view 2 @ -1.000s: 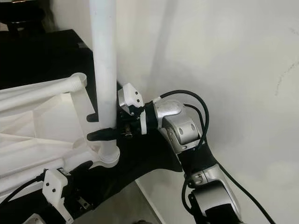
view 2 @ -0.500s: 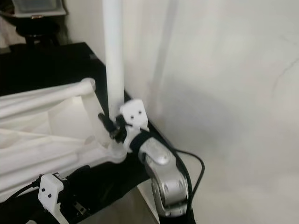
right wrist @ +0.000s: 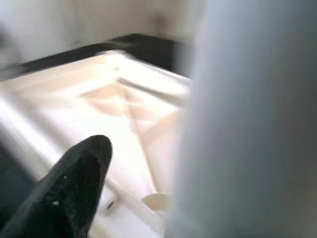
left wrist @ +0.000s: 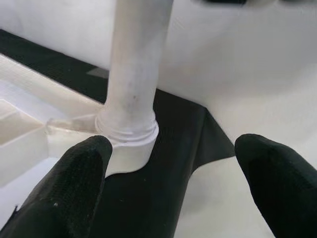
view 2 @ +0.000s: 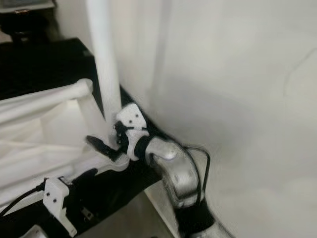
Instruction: Building children table
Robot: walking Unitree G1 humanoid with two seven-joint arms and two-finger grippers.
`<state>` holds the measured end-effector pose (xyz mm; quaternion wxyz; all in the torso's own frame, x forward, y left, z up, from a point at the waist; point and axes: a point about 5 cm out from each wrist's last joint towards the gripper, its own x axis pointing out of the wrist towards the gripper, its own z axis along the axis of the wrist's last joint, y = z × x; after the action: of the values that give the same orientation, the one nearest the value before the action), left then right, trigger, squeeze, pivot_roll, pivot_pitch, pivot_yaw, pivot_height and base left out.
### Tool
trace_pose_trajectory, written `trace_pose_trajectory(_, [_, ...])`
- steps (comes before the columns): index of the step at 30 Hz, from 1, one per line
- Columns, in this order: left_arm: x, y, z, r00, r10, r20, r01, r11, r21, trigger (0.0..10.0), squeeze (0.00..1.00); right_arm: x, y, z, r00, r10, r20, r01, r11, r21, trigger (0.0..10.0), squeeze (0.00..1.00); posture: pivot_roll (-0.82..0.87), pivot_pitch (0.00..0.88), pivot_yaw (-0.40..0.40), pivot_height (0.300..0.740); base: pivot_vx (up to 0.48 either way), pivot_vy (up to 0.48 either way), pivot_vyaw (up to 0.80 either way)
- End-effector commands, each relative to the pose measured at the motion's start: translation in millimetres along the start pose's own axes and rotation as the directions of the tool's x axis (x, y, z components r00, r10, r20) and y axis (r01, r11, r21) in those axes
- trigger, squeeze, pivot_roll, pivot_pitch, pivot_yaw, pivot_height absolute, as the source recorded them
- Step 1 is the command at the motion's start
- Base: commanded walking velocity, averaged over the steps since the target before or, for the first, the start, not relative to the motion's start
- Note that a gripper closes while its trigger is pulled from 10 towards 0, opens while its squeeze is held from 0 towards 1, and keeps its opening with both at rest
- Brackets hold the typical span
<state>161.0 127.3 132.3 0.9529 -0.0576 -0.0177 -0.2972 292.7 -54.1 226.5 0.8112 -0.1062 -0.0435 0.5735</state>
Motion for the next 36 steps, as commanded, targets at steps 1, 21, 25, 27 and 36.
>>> trace_pose_trajectory(1, [-1.2,-2.1,-4,1.0,-0.006,-0.023,0.006,1.0,-0.015,10.0,0.0,-5.6,-11.8,-8,0.994,0.105,-0.018,-0.105,0.994,-0.019,10.0,0.0,-0.2,0.121,-0.099,0.74,0.0,0.0,0.0])
trace_pose_trajectory(21, [-1.6,-2.9,-3,1.0,0.001,-0.021,-0.001,1.0,-0.014,10.0,0.0,-14.0,-37.6,0,0.905,0.425,0.01,-0.425,0.905,-0.003,0.0,0.0,-0.19,0.134,-0.101,0.74,0.0,0.0,0.0])
trace_pose_trajectory(25, [-1.3,-2.7,-3,1.0,0.0,-0.02,0.0,1.0,-0.015,10.0,0.0,-19.2,-39.3,-2,0.898,0.44,0.019,-0.44,0.898,0.014,0.0,0.0,-0.19,0.133,-0.099,0.74,0.0,0.0,0.0])
trace_pose_trajectory(27, [-1.3,-2.5,-3,1.0,0.0,-0.02,-0.001,1.0,-0.016,10.0,0.0,-20.8,-40.4,-4,0.902,0.432,0.02,-0.432,0.902,0.018,0.0,0.0,-0.19,0.129,-0.095,0.74,0.0,0.0,0.0])
trace_pose_trajectory(36, [-2.3,-0.1,-3,1.0,0.002,-0.021,-0.002,1.0,-0.014,10.0,0.0,-9.2,-41.5,-32,0.978,-0.209,-0.015,0.209,0.973,0.096,0.0,0.0,-0.22,0.139,-0.099,0.74,0.0,0.0,0.0])
